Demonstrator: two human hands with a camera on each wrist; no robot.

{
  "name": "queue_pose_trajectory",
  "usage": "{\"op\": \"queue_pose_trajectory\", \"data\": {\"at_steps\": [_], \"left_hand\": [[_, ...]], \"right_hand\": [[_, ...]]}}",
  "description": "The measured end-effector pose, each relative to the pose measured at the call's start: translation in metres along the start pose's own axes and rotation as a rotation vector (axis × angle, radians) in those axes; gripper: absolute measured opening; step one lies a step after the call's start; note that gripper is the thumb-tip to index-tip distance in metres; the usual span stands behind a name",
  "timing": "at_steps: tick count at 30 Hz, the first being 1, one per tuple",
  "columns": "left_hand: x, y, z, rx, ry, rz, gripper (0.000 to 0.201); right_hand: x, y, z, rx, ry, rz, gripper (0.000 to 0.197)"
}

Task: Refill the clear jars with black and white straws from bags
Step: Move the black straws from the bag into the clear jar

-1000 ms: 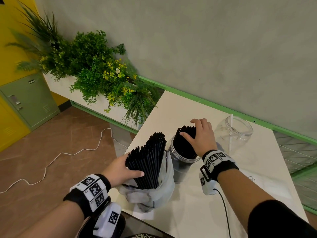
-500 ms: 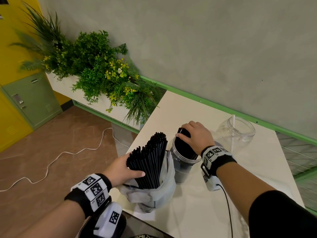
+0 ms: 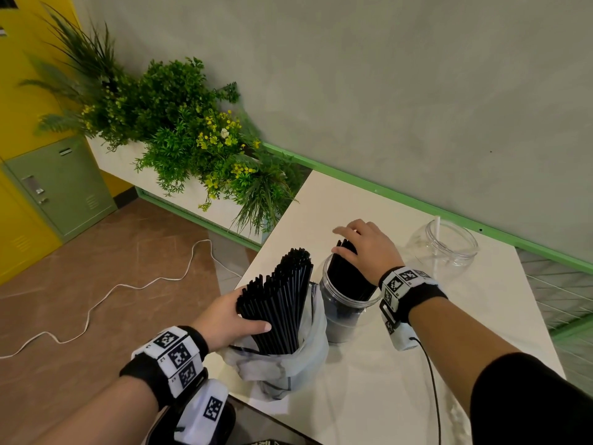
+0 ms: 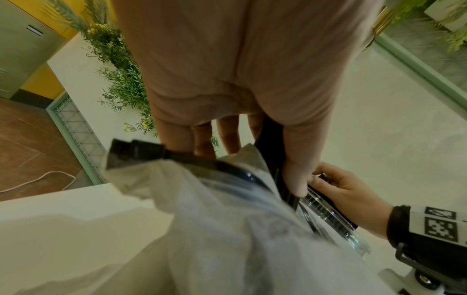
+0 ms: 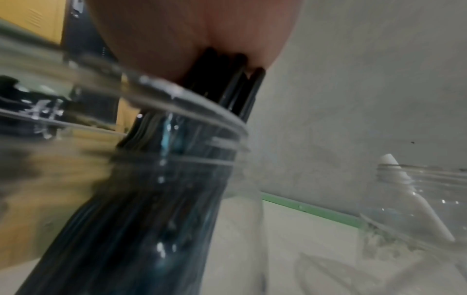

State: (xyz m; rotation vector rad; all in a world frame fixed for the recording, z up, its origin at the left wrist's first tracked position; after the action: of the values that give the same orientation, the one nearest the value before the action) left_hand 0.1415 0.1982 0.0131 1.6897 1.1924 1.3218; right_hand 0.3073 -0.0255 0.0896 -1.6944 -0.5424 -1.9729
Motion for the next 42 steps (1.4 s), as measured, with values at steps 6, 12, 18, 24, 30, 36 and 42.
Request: {"op": "queue_pose_trajectory", "data": {"at_steps": [6, 12, 18, 24, 30, 36, 42], "left_hand": [[0.0, 0.0, -0.002, -0.003, -0.01, 0.002, 0.048], [-0.001, 0.003, -0.004, -0.029, -0.006, 0.022, 0.045], [-0.001, -0.001, -0.005, -0.018, 0.004, 0.011, 0.046], [0.0, -0.008, -0.007, -0.005, 0.004, -0.024, 0.051], [0.0, -0.002, -0.014, -0.058, 0.02, -0.02, 0.048], [0.021, 0.001, -0.017, -0.127, 0.187, -0.142, 0.062], [0.017, -0.014, -0.011, -0.048, 0.069, -0.171, 0.094]], "right_hand": [[0.003, 0.001, -0.001, -0.054, 0.032, 0.074, 0.03], [0.035, -0.019, -0.025, -0.123, 0.31, 0.126, 0.033], [0.017, -0.075, -0.091, -0.141, 0.126, 0.462, 0.014], [-0.051, -0.083, -0.115, -0.316, -0.271, 0.514, 0.053], [-0.074, -0.095, -0.104, -0.358, -0.161, 0.92, 0.081], [0.008, -0.12, -0.092, -0.255, 0.03, 1.166, 0.034], [-0.033, -0.103, -0.111, -0.342, -0.088, 0.926, 0.051]]}}
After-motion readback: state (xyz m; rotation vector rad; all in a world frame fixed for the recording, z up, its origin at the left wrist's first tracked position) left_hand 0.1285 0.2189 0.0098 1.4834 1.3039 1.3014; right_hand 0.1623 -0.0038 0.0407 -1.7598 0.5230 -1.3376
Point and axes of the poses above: each hand's wrist, its own z-axis towards the middle knuckle, its own x-axis out of the back of the hand, y = z × x, the point moved 6 cm from there along z, towards the middle knuckle, and after that the axes turned 2 degrees about -z, right-handed, at the moved point
